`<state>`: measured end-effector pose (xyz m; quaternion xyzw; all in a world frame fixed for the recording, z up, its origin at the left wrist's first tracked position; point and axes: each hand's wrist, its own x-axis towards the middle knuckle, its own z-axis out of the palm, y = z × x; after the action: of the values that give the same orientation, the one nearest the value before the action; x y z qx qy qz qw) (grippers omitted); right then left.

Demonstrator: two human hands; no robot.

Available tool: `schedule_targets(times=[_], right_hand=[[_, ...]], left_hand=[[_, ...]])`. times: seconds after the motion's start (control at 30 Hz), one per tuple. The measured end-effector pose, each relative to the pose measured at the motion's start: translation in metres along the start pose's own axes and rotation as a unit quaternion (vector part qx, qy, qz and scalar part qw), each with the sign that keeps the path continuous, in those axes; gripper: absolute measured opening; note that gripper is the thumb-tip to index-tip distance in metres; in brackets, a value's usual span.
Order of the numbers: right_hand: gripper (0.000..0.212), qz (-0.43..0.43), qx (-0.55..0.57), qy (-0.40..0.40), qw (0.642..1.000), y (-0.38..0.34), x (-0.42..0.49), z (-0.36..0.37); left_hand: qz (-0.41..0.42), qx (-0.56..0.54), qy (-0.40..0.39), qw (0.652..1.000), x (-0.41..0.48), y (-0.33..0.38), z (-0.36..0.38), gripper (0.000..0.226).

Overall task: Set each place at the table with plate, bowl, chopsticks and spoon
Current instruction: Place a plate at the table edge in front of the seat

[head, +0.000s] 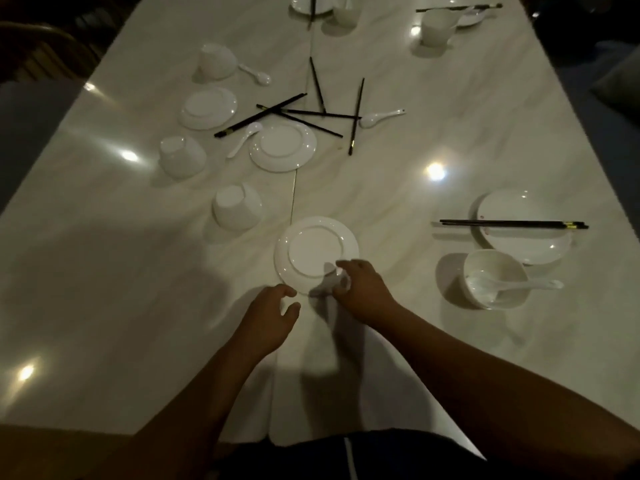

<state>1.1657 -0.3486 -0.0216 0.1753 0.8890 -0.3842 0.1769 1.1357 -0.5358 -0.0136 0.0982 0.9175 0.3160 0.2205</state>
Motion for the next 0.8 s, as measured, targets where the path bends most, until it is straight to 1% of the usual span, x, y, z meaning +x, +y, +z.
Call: schedule_targets(times=[0.1, 0.13, 0.2, 0.27, 0.33, 0.4, 0.5, 0.6, 0.7, 0.8], right_hand=[[0.068, 0.027, -0.075, 0.004, 0.997, -0.033, 0.028, 0.010], [0.071, 0.053, -0.083, 0.010, 0.995, -0.040, 0.036, 0.013], [0.080, 0.134, -0.067, 0.017, 0.989, -0.051, 0.047, 0.020], [0.092, 0.179, -0.065, -0.001, 0.982, -0.056, 0.048, 0.029], [0.095, 0.174, -0.071, -0.003, 0.982, -0.057, 0.041, 0.042], [0.089, 0.157, -0.090, 0.025, 0.983, -0.060, 0.032, 0.058], [0.080, 0.141, -0.125, 0.047, 0.981, -0.067, 0.021, 0.082], [0.080, 0.132, -0.136, 0.043, 0.981, -0.075, 0.012, 0.100], [0.080, 0.135, -0.124, 0.042, 0.982, -0.077, 0.011, 0.104], [0.078, 0.131, -0.100, 0.035, 0.986, -0.075, 0.014, 0.101]], left_hand=[[0.028, 0.002, -0.025, 0.999, 0.023, -0.024, -0.030, 0.023], [0.027, 0.001, -0.036, 0.999, 0.029, -0.031, -0.038, 0.024], [0.010, -0.002, -0.057, 0.998, 0.041, -0.043, -0.052, 0.028], [-0.017, -0.015, -0.083, 0.996, 0.053, -0.052, -0.061, 0.031], [-0.053, -0.049, -0.109, 0.991, 0.060, -0.058, -0.066, 0.034], [-0.085, -0.085, -0.121, 0.985, 0.065, -0.062, -0.070, 0.041], [-0.102, -0.116, -0.102, 0.983, 0.070, -0.063, -0.073, 0.051], [-0.104, -0.161, -0.084, 0.978, 0.071, -0.060, -0.069, 0.057], [-0.144, -0.226, -0.073, 0.961, 0.071, -0.054, -0.067, 0.063], [-0.194, -0.292, -0.081, 0.933, 0.074, -0.055, -0.066, 0.066]])
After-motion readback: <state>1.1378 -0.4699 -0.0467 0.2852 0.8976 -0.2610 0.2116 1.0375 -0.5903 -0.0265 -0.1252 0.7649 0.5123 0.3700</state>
